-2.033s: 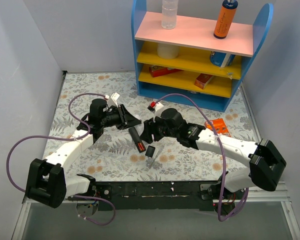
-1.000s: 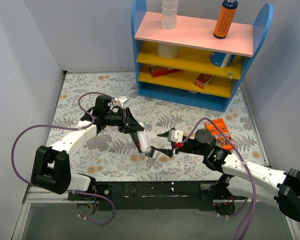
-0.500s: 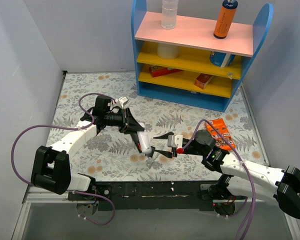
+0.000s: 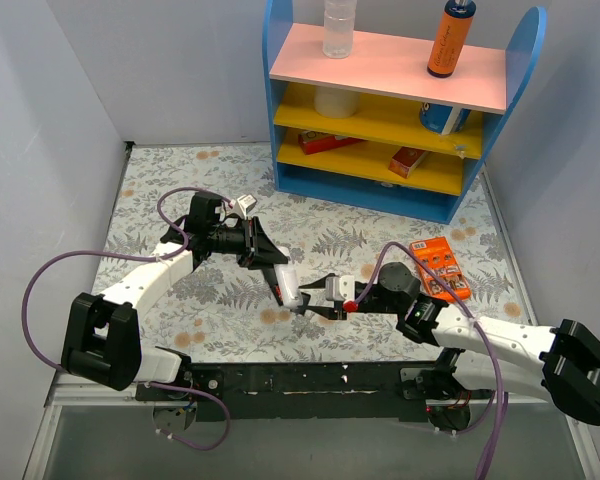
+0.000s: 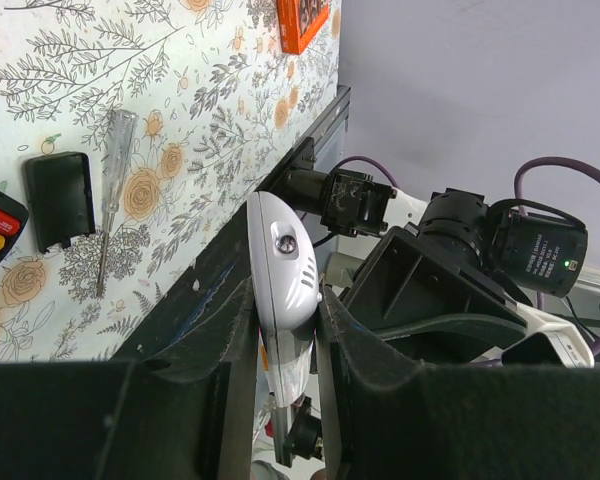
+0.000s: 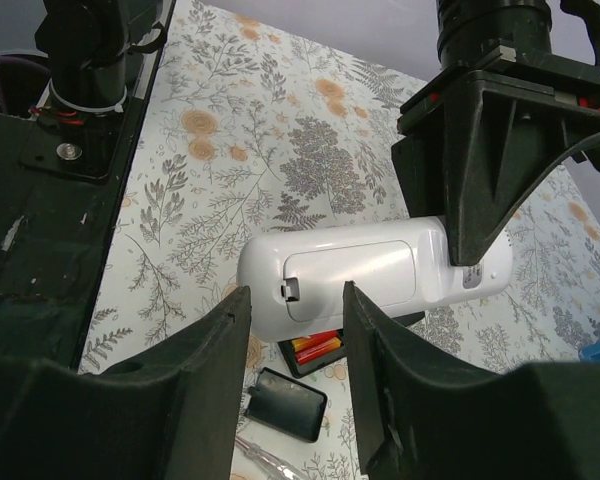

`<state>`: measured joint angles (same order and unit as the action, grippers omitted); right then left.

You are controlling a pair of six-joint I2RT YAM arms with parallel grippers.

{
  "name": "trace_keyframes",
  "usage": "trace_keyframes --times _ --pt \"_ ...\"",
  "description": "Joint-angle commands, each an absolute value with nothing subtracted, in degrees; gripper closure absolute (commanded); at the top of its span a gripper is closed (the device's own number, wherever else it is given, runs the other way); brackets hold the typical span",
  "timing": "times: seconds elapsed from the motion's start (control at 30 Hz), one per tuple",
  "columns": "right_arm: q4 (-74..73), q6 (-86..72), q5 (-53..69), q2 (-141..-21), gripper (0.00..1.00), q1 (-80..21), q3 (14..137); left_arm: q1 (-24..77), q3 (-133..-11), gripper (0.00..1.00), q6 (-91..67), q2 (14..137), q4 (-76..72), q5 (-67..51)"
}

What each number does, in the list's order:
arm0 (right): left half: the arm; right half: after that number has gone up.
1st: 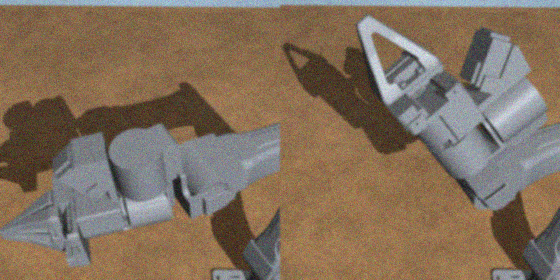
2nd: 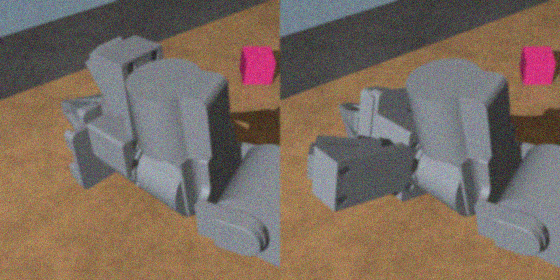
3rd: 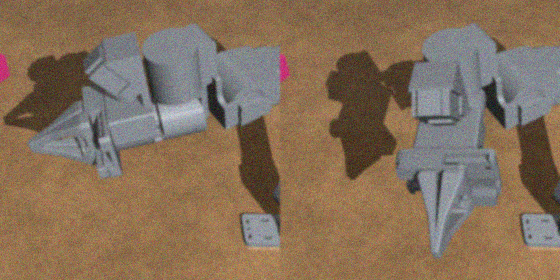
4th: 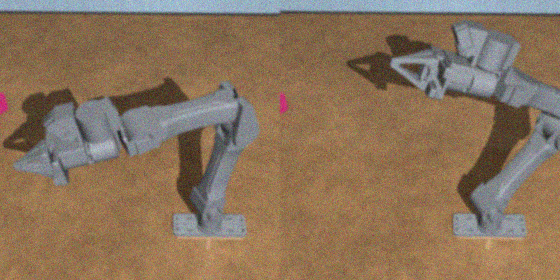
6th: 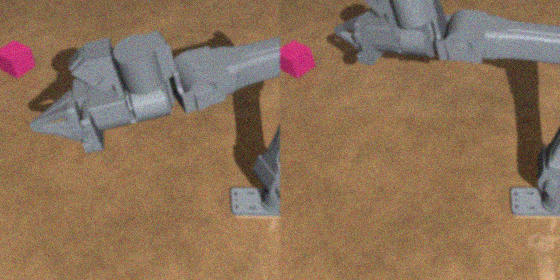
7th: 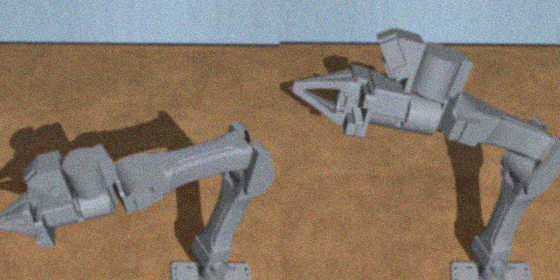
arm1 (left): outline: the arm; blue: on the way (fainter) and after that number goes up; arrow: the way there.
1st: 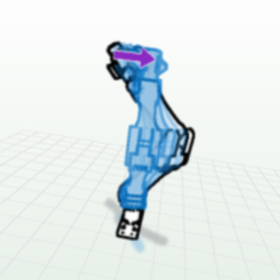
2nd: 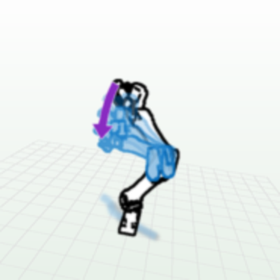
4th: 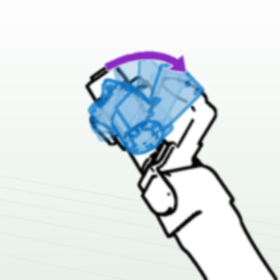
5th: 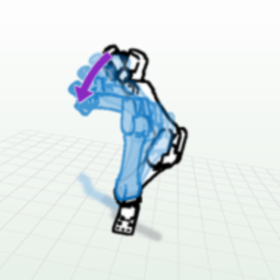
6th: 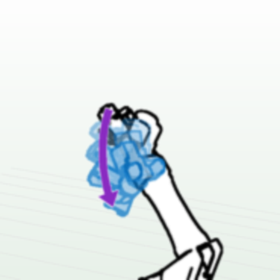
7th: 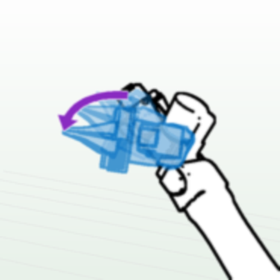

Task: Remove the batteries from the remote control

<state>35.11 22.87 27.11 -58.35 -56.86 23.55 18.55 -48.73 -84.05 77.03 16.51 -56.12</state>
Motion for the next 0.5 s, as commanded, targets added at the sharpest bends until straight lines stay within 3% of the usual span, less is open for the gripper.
trace_keyframes --times 0.0,0.47 --pt "39.2 23.6 25.7 -58.9 0.52 -57.8 25.7 18.5 -48.3 1.0 -84.5 74.8 16.6 -58.3" --pt "38.4 25.0 24.3 -59.5 0.6 -58.3 25.8 18.5 -48.4 1.0 -84.4 75.1 17.2 -58.6"
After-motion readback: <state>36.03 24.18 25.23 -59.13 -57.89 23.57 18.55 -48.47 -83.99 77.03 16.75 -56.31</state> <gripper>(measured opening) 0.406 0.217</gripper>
